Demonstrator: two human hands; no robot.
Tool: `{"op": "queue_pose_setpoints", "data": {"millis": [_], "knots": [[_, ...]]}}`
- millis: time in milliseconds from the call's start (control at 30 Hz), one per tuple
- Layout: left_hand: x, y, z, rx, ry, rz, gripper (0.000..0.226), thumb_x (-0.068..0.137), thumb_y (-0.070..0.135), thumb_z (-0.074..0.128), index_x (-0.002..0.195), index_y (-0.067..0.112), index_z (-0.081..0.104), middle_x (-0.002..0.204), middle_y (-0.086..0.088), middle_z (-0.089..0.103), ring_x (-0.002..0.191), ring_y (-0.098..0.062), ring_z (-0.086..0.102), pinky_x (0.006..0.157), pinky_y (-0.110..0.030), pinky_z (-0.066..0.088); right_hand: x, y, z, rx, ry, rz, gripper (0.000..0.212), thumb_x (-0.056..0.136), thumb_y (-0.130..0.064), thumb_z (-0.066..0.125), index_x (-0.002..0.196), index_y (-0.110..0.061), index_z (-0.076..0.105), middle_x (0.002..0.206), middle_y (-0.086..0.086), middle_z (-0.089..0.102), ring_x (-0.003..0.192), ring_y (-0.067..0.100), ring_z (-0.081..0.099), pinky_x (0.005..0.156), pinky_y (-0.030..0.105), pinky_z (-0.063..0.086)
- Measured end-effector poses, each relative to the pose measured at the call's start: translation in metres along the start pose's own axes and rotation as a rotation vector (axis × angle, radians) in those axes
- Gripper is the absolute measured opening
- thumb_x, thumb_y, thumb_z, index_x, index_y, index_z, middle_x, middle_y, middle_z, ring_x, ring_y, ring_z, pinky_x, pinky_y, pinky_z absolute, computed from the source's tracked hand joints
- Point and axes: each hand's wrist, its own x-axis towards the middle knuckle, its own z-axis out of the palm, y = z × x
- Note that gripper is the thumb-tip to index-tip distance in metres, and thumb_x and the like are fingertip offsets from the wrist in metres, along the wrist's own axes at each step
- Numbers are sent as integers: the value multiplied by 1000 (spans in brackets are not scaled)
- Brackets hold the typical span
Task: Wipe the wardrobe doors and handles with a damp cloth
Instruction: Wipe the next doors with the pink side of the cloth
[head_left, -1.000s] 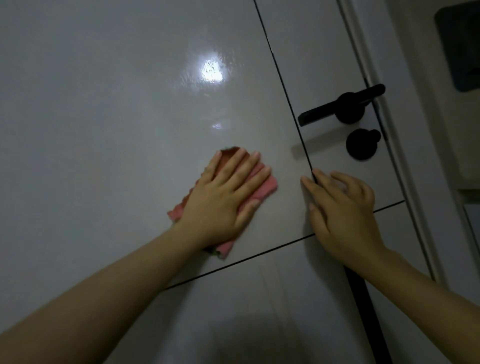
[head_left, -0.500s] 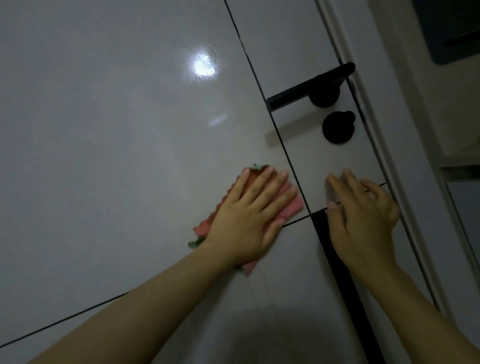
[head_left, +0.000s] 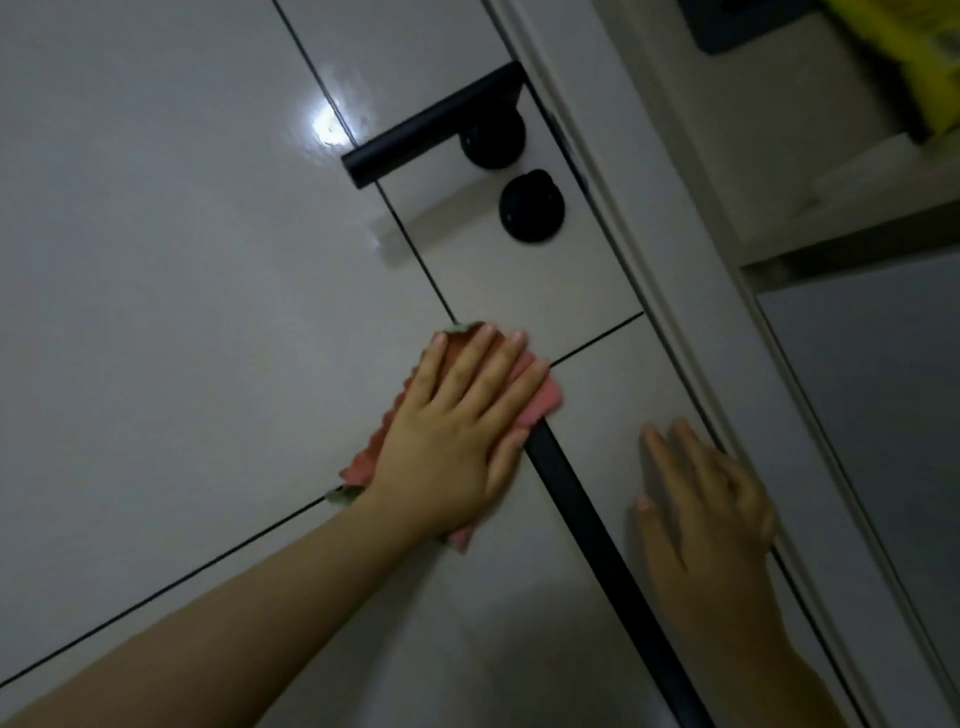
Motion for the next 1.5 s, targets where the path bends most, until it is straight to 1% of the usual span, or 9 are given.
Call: {"op": "queue_pose_setpoints", "data": {"millis": [133,267,367,500,800,1000,1233,1400,1500], "knots": [[7,-7,-4,-3,-5,9,55,99,43,31,150,21,32,157,-6,25,147,-26,18,118,-51,14,-11,16,1,38,-46,13,63,87,-51,22,146,-30,30,148,-14,21,130,7,19,100,17,5],[50,-13,-4,35,38,-134,58,100,44,24,151,18,27,157,-9,23,147,-28,17,118,-52,11,-11,29,5,41,-38,-1,59,87,-53,20,143,-36,20,147,-17,19,130,4,17,98,4,-12],[69,16,4,22,75,-176,58,99,43,25,151,17,28,156,-10,23,146,-30,18,118,-52,10,-9,35,8,-8,-27,-4,60,89,-48,25,145,-29,30,147,-14,23,129,9,22,104,18,2],[52,51,12,-32,-31,64,58,99,44,24,151,18,27,157,-7,23,147,-26,15,119,-50,8,-13,45,18,-201,40,-50,59,88,-41,36,140,-16,46,143,-6,40,121,22,36,93,36,21],[106,2,-1,29,11,13,60,99,46,15,152,18,23,158,-6,21,148,-21,13,120,-48,6,-10,55,26,-236,106,-122,61,86,-42,38,143,-19,39,144,-4,43,122,22,36,94,38,21],[74,38,12,-23,-76,303,59,99,47,22,152,20,24,158,-5,21,148,-23,13,120,-47,7,-12,55,26,-181,105,-119,58,90,-44,34,143,-20,38,145,-2,43,123,23,37,96,38,22],[93,45,12,-6,-22,87,57,100,45,14,152,22,23,159,-3,18,148,-23,11,120,-48,7,-15,60,25,-175,100,-103,58,88,-39,37,143,-23,38,145,-5,43,125,22,36,97,36,21],[20,78,20,-47,-131,317,56,99,46,23,149,23,32,156,-3,27,146,-23,19,119,-46,7,-21,61,28,-143,89,-83,56,99,-48,16,145,-22,33,148,-6,37,131,21,32,100,34,20],[7,67,20,-48,-122,375,55,99,46,28,149,23,34,155,-1,29,145,-20,22,119,-44,9,-24,58,27,-120,86,-90,54,94,-42,31,143,-20,37,147,-4,38,131,20,32,104,29,15]]}}
